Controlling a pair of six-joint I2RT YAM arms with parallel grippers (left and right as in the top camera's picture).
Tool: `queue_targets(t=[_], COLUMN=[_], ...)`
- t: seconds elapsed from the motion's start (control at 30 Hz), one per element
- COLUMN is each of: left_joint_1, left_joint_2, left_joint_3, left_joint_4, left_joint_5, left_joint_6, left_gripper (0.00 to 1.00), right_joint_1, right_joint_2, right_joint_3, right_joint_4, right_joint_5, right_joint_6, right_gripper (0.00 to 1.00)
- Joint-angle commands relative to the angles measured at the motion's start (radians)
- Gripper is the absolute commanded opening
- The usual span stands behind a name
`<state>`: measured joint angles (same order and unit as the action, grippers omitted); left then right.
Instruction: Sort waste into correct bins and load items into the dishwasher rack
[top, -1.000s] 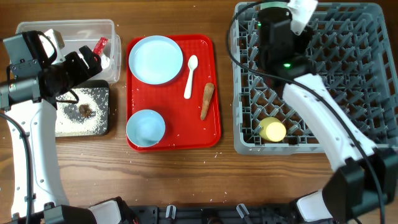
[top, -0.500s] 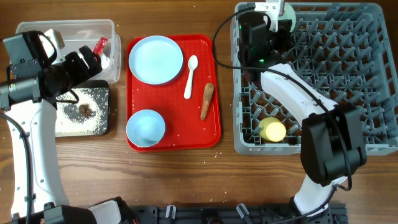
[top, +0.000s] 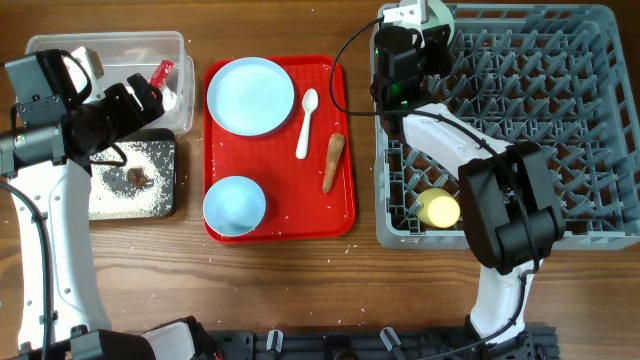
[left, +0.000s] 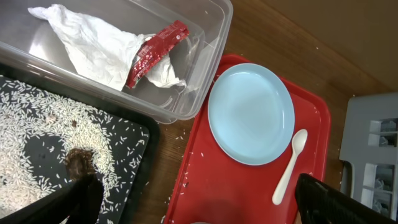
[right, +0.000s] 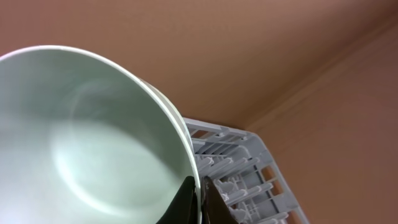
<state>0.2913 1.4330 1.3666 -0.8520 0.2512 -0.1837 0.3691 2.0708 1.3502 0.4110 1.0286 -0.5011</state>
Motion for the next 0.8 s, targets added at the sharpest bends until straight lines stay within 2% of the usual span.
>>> queue_targets(t=[0.0,0.3,0.57,0.7,0.77], left_joint_1=[0.006,0.006,0.006,0.006,0.006], left_joint_2=[-0.013,-0.013,-0.013,-0.013,-0.013], left_joint_3=[0.014,0.014,0.014,0.014,0.014], left_joint_4=[0.002,0.002,0.002,0.002,0.002], left_joint_5=[-0.002,-0.002,-0.002,-0.002,-0.002], left_joint_6=[0.020,0.020,0.020,0.020,0.020], left_gripper=[1.00,1.00,1.00,1.00,1.00], right_joint_1=[0.009,0.009,0.011,0.023,0.035], right_joint_2=[0.035,0.035,0.035,0.035,0.035], right_joint_3=[0.005,0.005,0.003,0.003,0.003], right_joint_4=[-0.007,0.101,-0.025,-0.053,-0.052], right_joint_5=[0.026,0.097,0.021,0.020,0.020], right_joint_6=[-0.058,-0.124,-0.069,-0.042,-0.042], right_gripper=[0.04,0.04,0.05,0.36,0.41])
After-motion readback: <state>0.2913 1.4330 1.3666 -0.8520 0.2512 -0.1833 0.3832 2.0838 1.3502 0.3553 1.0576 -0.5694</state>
